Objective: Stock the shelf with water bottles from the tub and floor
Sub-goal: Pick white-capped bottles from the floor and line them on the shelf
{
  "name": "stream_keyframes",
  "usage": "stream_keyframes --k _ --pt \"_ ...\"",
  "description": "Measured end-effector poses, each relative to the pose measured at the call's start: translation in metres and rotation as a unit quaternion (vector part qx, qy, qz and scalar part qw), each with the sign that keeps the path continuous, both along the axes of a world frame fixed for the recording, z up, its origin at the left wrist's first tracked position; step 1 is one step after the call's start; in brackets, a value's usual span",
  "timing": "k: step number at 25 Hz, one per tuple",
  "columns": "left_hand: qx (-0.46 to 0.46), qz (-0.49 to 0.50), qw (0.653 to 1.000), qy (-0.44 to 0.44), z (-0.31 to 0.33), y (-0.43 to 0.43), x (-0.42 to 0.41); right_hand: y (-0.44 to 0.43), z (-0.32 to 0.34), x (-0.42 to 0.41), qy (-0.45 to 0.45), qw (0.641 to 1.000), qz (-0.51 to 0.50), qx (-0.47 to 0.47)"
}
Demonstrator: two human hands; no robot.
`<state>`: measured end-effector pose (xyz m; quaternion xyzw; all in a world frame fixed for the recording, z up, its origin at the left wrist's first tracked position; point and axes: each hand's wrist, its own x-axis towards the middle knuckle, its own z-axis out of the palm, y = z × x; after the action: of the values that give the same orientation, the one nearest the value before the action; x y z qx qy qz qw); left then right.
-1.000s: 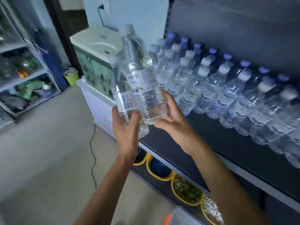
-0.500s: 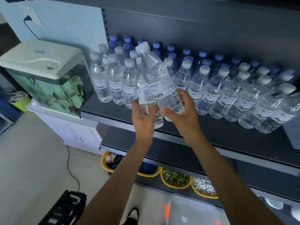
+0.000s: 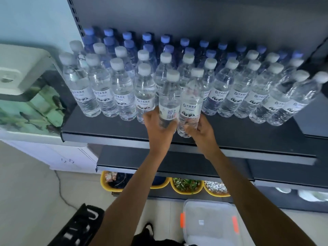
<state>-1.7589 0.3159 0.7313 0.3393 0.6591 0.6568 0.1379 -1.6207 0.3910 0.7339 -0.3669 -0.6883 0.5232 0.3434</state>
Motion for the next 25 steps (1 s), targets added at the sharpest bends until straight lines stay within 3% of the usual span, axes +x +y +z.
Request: stream_keyframes --k 2,5,7,15,25 --pt "-0.003 -0.005 1.0 0.011 -0.003 0.001 0.001 0.005 0.0 0.002 -0.002 1.0 0.013 0.01" --pt "0.044 -0.021 0.998 -0.042 -0.009 -0.003 0.004 0.013 -0.004 0.007 -0.026 0.998 0.032 0.042" --pt "0.051 -0.011 0.998 -0.022 -0.015 -0.007 0.005 0.016 -0.009 0.012 -0.052 0.996 0.037 0.068" --pt "-0.091 0.102 0.991 0.017 -0.022 -0.001 0.019 0.009 -0.007 0.012 -0.077 0.983 0.018 0.164" --pt "-0.088 0.17 0.981 0.028 -0.031 -0.003 0.011 0.003 -0.017 -0.011 -0.1 0.984 -0.039 0.139"
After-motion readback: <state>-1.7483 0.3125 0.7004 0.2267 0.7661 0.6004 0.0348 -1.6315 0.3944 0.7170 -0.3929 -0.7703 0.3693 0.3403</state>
